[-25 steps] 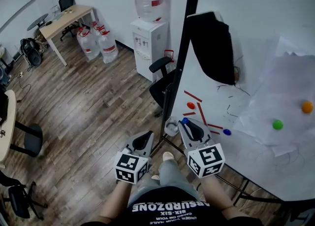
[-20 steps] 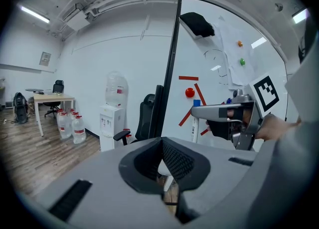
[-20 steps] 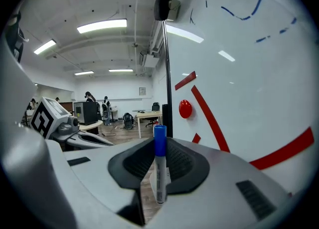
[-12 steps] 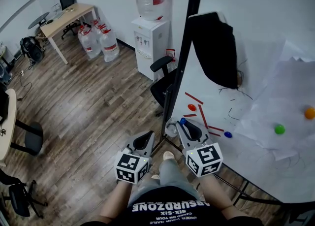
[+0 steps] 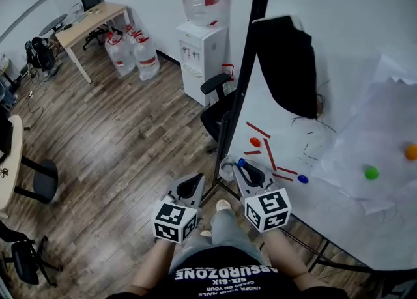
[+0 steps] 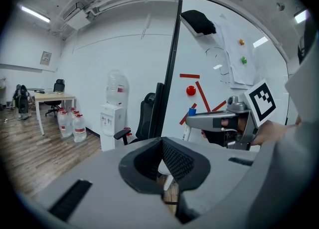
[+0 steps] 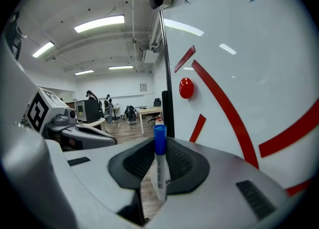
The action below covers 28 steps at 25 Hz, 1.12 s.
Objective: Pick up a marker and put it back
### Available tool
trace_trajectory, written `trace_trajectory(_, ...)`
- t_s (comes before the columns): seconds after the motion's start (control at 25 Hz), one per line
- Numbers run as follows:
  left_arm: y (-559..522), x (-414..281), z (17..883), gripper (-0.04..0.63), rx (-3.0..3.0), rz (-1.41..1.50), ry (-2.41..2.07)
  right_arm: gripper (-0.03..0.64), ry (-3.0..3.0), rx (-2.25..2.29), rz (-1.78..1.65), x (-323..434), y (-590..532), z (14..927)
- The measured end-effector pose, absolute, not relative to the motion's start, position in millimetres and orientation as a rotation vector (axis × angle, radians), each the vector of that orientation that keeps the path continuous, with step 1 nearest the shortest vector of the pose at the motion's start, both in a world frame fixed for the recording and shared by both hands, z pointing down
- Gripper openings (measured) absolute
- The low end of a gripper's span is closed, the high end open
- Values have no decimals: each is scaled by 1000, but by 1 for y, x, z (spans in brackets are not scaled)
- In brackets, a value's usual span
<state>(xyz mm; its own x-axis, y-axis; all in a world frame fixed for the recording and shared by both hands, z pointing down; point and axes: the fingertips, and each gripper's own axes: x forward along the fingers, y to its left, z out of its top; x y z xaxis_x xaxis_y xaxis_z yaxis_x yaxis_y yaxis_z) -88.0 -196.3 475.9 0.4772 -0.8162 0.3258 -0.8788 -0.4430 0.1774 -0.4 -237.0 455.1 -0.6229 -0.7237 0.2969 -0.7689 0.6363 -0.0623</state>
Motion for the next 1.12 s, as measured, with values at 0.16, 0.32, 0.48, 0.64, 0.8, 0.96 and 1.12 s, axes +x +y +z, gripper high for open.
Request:
trace_trajectory(0.16, -195, -86, 476, 8, 2413, 280, -1424, 64, -2580, 1174, 294, -4, -234, 469)
trace_trajectory(0.32, -194, -83, 477, 8, 2416, 285, -1418, 64, -2548, 1140, 315, -6, -230, 485)
trace_trajectory(0.48, -194, -80, 478, 8, 2417, 289, -1410, 64, -2521, 1117, 327, -6, -228, 497)
trace_trajectory(0.64, -193, -78, 479, 8, 2422, 295, -1401, 64, -2498, 1107, 333, -6, -227, 504)
trace_trajectory(0.8, -193, -74, 478, 8, 2425, 299, -1396, 64, -2481, 1099, 329, -5, -227, 509)
trace_trajectory(0.96, -194, -72, 479, 8, 2425, 305, -1395, 64, -2469, 1086, 330, -4, -225, 513)
trace_trajectory(1.12, -194, -69, 480, 8, 2422, 307, -1394, 64, -2471, 1075, 333, -4, -225, 516)
